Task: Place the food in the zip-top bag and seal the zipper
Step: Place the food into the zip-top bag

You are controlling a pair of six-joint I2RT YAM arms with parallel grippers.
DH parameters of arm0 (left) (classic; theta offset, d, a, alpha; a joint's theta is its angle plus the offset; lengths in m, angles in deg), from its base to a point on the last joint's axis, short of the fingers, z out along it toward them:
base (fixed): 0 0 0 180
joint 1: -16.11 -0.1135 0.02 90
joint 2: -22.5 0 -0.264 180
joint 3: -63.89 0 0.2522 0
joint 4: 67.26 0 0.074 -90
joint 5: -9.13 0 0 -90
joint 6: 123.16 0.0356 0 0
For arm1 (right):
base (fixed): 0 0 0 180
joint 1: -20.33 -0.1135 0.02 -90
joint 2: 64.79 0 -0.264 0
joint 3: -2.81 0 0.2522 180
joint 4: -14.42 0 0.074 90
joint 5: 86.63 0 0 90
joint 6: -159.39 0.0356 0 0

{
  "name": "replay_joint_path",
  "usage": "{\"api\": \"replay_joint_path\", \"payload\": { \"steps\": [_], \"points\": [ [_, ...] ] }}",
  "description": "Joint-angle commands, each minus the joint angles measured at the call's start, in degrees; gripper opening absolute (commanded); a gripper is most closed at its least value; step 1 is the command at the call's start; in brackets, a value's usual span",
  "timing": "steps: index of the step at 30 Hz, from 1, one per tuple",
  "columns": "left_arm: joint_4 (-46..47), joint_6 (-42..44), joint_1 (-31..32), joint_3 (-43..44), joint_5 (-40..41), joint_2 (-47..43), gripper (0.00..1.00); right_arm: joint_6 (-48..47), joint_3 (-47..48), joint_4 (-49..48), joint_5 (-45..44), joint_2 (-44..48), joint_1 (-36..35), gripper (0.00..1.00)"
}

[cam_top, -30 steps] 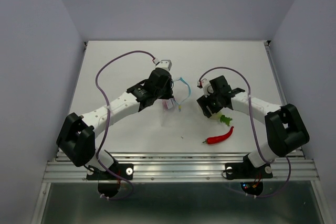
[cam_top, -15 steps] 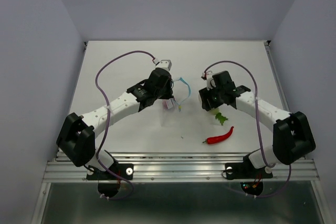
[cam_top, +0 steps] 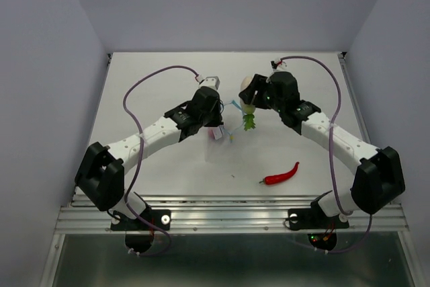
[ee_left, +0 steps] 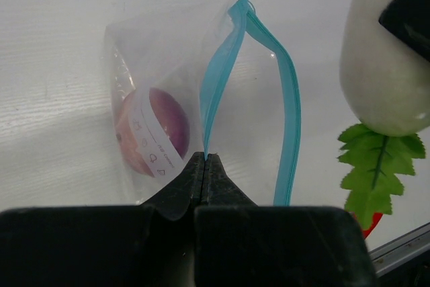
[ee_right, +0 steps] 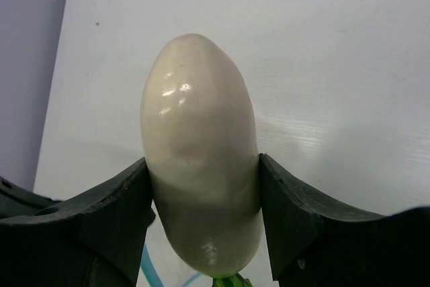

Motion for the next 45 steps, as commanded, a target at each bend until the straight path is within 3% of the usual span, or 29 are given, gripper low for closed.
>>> {"api": "replay_joint_path", "payload": {
  "steps": [1,4,12,20,27,45],
  "points": [
    [0.0,-1.0,-0.1,2.9,-0.2,0.4,0.00,9.7,2.6,-13.7,-9.9,-3.4,-4.2,0.32],
    [0.0,-2.1,-0.1,3.3,-0.2,0.5,0.00,13.9,1.1,-18.3,-20.4,-4.3,-6.4,0.32],
    [-0.1,-4.4,-0.1,3.9,0.5,0.6,0.00,19.0,-4.4,-22.0,-25.1,-6.6,-12.0,0.31],
    [-0.1,-6.6,-0.1,4.0,2.1,0.3,0.00,21.8,-9.5,-21.0,-36.1,-4.8,-18.2,0.32],
    [0.2,-7.7,-0.1,4.1,2.6,0.4,0.00,23.7,-8.8,-13.3,-32.5,-5.9,-19.3,0.35],
    [1.4,-8.7,-0.1,3.9,2.4,0.9,0.00,22.4,-10.4,-10.4,-19.2,-6.9,-19.9,0.34]
  ]
}}
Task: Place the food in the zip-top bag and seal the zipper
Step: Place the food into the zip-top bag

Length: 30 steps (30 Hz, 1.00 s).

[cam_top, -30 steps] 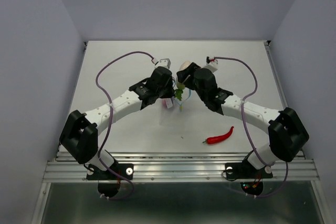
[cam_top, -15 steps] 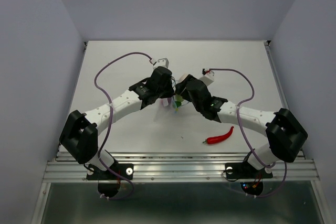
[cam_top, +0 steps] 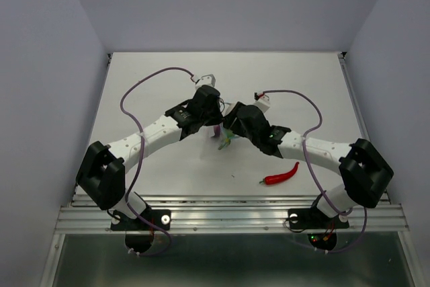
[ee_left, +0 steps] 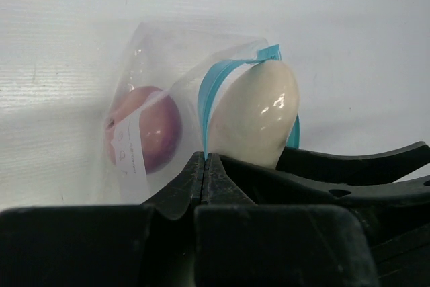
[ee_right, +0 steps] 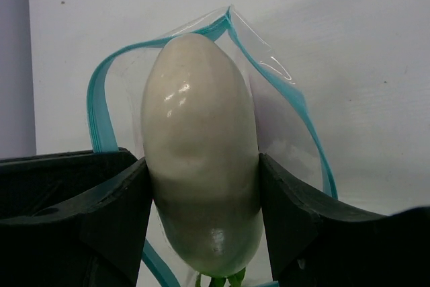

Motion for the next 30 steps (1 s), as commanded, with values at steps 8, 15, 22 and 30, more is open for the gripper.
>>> {"api": "replay_joint_path", "payload": {
  "steps": [8,15,22,30],
  "points": [
    [3.8,0.2,-0.1,1.3,-0.7,-1.4,0.00,-3.4,2.7,0.0,10.0,-6.2,-1.2,0.35],
    [5.0,1.3,-0.1,-0.5,-1.4,-3.8,0.00,-4.7,4.2,1.6,10.0,-6.5,-1.2,0.67],
    [5.1,1.8,-0.1,-2.5,-1.5,-4.8,0.00,-8.3,6.5,1.8,13.3,-4.1,-1.2,0.87],
    [5.4,1.3,-0.1,-3.8,-1.5,-5.1,0.00,-12.1,7.5,5.8,10.6,0.4,-1.2,1.00]
  ]
}}
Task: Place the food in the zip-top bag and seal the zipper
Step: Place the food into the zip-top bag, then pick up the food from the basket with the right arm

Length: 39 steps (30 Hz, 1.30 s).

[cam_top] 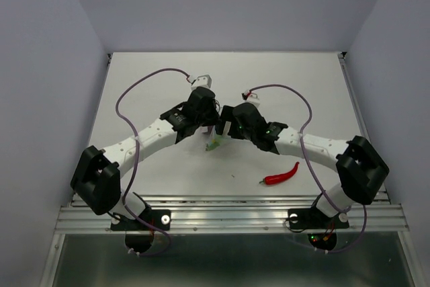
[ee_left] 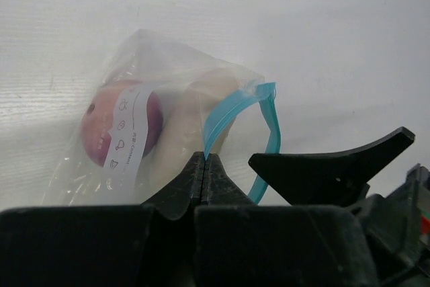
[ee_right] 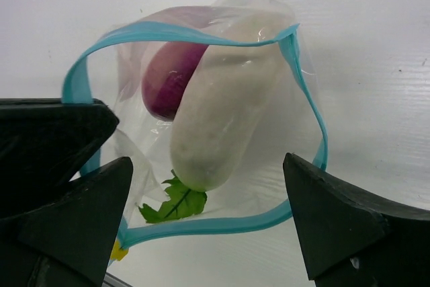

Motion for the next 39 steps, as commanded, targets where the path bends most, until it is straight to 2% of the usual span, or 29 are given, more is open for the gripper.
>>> {"api": "replay_joint_path", "payload": {
  "steps": [1,5,7,9,12,17,18,22,27,33,39],
  "points": [
    [2.8,-0.1,0.7,-0.5,-1.9,-2.1,0.00,-3.1,3.5,-0.3,-1.2,4.5,-1.0,1.00],
    [2.4,-0.1,0.6,-0.2,-1.7,-2.1,0.00,-4.9,3.9,4.7,-5.1,7.4,-1.0,1.00],
    [2.1,-0.4,0.5,0.1,-1.5,-2.0,0.00,-4.7,4.0,11.1,-7.0,8.6,-0.4,1.00],
    [1.6,-1.0,0.4,0.2,-1.5,-1.8,0.00,-1.6,3.5,16.9,-10.4,11.4,0.7,1.00],
    [2.3,-1.1,0.3,-0.1,-1.8,-1.5,0.00,4.7,1.7,33.1,-12.1,16.9,1.3,1.00],
    [3.1,-0.1,0.2,0.4,-3.1,-0.7,0.00,15.1,-1.7,49.1,-9.5,28.3,1.8,1.00],
    [3.2,0.1,0.2,0.7,-3.1,-0.6,0.00,16.8,-1.8,54.3,-9.2,29.2,1.8,1.00],
    [3.6,0.7,0.2,0.4,-3.4,-1.0,0.00,23.8,-4.6,63.2,-6.9,32.7,1.8,1.00],
    [3.9,1.3,0.2,-0.2,-3.7,-1.6,0.00,30.1,-13.4,60.7,-6.8,35.3,3.0,1.00],
    [3.9,1.7,0.2,-0.3,-4.5,-1.4,0.00,26.8,-20.5,49.1,-6.3,32.9,7.0,1.00],
    [3.6,1.7,0.2,-0.3,-4.1,-1.3,0.00,24.6,-21.3,40.3,-8.8,28.6,8.9,0.99]
  ]
}}
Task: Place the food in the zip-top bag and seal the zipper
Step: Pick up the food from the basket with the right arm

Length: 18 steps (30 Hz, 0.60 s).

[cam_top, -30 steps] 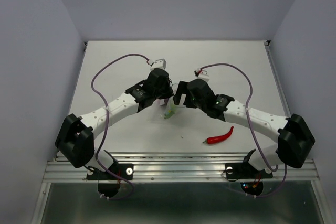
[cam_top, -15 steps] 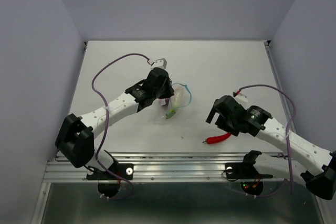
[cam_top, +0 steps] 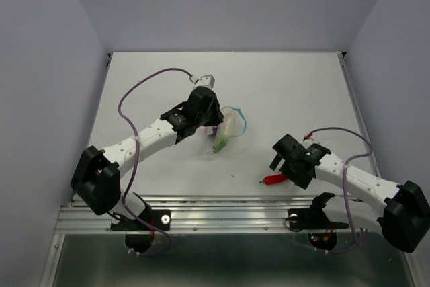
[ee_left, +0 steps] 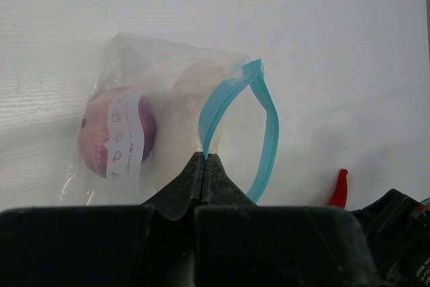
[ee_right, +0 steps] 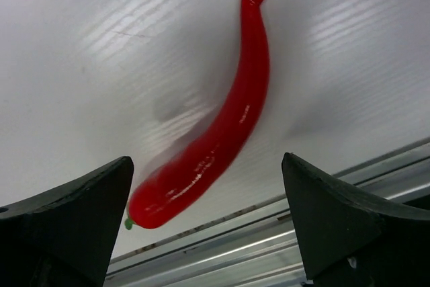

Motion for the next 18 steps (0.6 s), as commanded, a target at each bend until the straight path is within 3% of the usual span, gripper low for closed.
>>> {"api": "replay_joint_path", "payload": {
  "steps": [1,5,10,13,16,18],
  "points": [
    [1.3,1.3,0.1,0.1,0.2,-1.2,0.00,-1.0,0.1,-8.7,-3.2,-0.8,1.4,0.96],
    [0.6,1.4,0.1,0.7,1.2,-0.8,0.00,-3.1,-0.1,-9.1,-3.9,-2.3,1.9,0.88],
    [-0.6,1.4,0.1,2.0,2.3,-0.2,0.00,-3.0,-2.0,-9.1,-3.0,-1.6,1.9,0.85],
    [-0.7,1.3,0.1,2.2,2.1,0.1,0.00,-3.1,-3.5,-9.1,-1.9,-1.3,1.9,0.75],
    [-0.9,1.2,0.1,2.5,2.2,0.3,0.00,-4.0,-4.0,-9.1,-0.7,-0.9,1.9,0.73],
    [-1.0,1.1,0.1,2.7,2.3,0.4,0.00,-4.1,-4.3,-9.0,-0.6,-0.9,1.9,0.66]
  ]
}}
